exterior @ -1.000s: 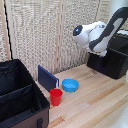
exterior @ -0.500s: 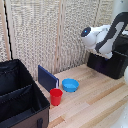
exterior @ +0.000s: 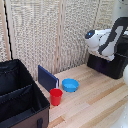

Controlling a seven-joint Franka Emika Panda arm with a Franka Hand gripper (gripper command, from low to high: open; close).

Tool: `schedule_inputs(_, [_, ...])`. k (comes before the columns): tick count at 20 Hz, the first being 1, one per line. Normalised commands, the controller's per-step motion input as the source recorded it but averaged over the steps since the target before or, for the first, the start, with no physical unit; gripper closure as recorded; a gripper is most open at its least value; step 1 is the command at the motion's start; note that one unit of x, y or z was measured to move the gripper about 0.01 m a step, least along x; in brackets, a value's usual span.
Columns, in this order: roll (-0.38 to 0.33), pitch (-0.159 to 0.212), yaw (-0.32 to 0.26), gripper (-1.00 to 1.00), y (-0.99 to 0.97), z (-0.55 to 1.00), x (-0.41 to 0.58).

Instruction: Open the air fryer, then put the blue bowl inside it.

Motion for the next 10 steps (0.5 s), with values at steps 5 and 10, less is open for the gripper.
schedule_inputs(5, [0.0, 0.009, 0.0, 1.0, 0.0, 0.0, 0.03])
schedule_inputs(10, [0.139, 0.163, 0.0, 1.0, 0.04, 0.32, 0.054])
